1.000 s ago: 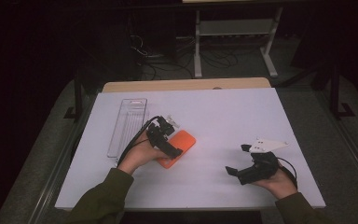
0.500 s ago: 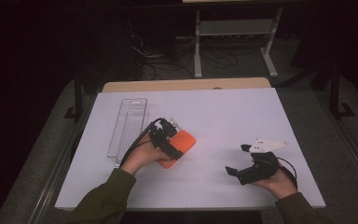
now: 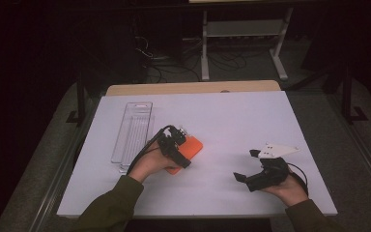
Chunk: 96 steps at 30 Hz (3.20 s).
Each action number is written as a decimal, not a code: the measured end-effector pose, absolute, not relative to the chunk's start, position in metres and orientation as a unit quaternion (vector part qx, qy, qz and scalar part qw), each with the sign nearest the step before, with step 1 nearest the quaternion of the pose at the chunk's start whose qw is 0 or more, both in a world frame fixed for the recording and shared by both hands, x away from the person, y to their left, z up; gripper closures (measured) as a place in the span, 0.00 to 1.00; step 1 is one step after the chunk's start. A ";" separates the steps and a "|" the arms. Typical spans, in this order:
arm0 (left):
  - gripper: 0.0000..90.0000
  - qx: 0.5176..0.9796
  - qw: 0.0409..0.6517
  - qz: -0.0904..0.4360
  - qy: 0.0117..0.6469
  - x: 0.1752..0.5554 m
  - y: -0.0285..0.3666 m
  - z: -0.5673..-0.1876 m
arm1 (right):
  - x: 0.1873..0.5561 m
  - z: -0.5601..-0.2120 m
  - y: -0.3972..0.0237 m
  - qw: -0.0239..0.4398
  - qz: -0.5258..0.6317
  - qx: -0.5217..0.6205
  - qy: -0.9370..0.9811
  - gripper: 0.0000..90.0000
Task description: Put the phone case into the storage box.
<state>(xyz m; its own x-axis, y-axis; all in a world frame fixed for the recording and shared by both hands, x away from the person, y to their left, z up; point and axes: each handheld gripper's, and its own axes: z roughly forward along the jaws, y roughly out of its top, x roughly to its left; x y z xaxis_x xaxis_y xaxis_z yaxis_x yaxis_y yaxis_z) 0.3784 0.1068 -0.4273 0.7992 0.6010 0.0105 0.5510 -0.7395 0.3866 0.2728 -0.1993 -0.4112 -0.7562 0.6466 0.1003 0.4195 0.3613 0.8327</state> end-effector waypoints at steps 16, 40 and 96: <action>0.04 0.923 0.178 0.061 0.334 0.379 0.105 -0.434 | 0.273 -0.411 -0.199 0.123 0.461 0.326 0.816 0.00; 0.06 0.921 0.178 0.060 0.340 0.379 0.106 -0.433 | 0.273 -0.411 -0.199 0.123 0.461 0.323 0.817 0.00; 0.17 0.929 0.229 0.044 0.287 0.375 0.114 -0.397 | 0.272 -0.411 -0.200 0.122 0.460 0.329 0.816 0.00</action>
<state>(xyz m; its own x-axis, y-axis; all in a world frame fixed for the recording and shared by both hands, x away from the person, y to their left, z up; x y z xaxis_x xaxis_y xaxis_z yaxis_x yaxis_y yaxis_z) 0.3747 0.1143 -0.3967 0.8309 0.5543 -0.0489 0.5137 -0.7301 0.4506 0.2725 -0.2002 -0.4114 -0.7537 0.6489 0.1044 0.4253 0.3606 0.8301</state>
